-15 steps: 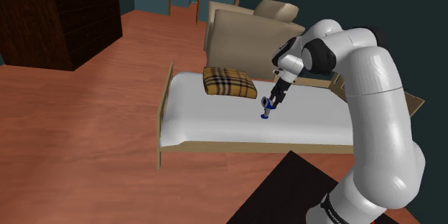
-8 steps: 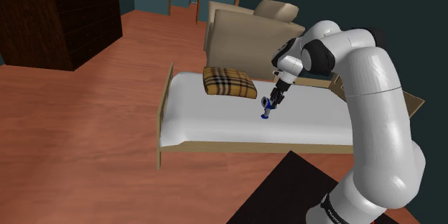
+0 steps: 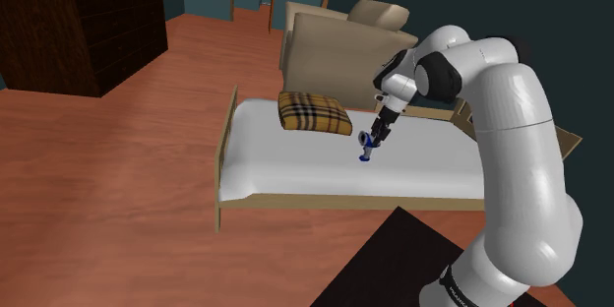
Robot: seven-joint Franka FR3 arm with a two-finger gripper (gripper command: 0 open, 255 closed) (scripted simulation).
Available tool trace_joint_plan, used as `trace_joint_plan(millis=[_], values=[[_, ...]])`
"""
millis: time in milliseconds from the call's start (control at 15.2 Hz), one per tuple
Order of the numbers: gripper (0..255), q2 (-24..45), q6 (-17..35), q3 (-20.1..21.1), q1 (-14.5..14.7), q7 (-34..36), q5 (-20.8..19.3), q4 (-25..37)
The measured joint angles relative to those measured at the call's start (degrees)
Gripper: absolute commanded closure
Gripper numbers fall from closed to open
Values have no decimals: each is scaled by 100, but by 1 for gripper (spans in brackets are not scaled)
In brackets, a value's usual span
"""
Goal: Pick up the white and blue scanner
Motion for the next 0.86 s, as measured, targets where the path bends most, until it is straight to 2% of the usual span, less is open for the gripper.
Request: trace_joint_plan(millis=[858], values=[[255, -502, -565, -285, 154, 335, -411, 209]])
